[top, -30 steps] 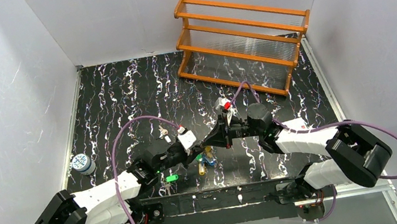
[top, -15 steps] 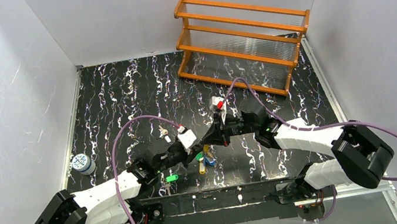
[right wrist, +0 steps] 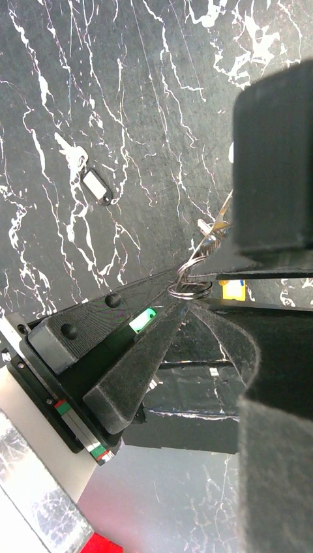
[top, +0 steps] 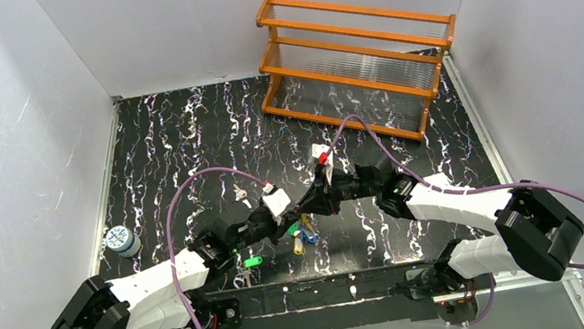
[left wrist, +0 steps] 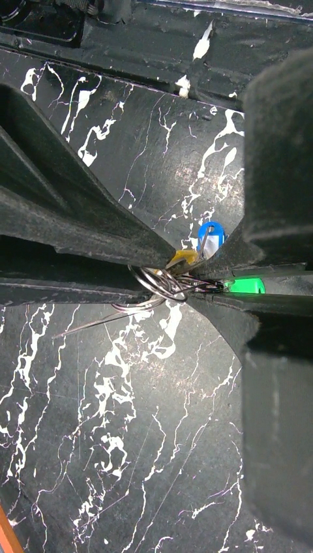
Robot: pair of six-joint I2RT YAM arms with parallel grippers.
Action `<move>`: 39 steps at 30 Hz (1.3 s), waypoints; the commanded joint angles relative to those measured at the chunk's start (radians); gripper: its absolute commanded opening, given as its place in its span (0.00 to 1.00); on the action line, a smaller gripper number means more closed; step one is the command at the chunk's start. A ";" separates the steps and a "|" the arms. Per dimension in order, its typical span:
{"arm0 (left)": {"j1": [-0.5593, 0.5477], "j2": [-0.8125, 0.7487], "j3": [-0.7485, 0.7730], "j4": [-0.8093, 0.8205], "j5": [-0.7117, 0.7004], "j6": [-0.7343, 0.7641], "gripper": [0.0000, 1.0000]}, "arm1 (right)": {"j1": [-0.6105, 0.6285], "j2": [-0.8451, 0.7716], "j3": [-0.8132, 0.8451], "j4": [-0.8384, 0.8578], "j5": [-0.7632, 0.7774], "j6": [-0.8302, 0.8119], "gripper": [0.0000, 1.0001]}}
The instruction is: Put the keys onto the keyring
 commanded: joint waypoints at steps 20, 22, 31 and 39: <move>-0.007 0.016 0.037 0.012 0.022 0.002 0.00 | 0.064 0.013 0.026 -0.137 0.128 -0.143 0.39; -0.007 0.017 0.037 0.014 0.022 0.002 0.00 | 0.086 0.012 0.033 -0.157 0.168 -0.170 0.40; -0.007 0.005 0.030 0.015 0.018 0.000 0.00 | 0.113 0.013 0.053 -0.184 0.202 -0.198 0.01; -0.008 -0.096 -0.004 0.004 -0.006 0.025 0.03 | 0.094 -0.050 0.029 -0.139 0.137 -0.182 0.01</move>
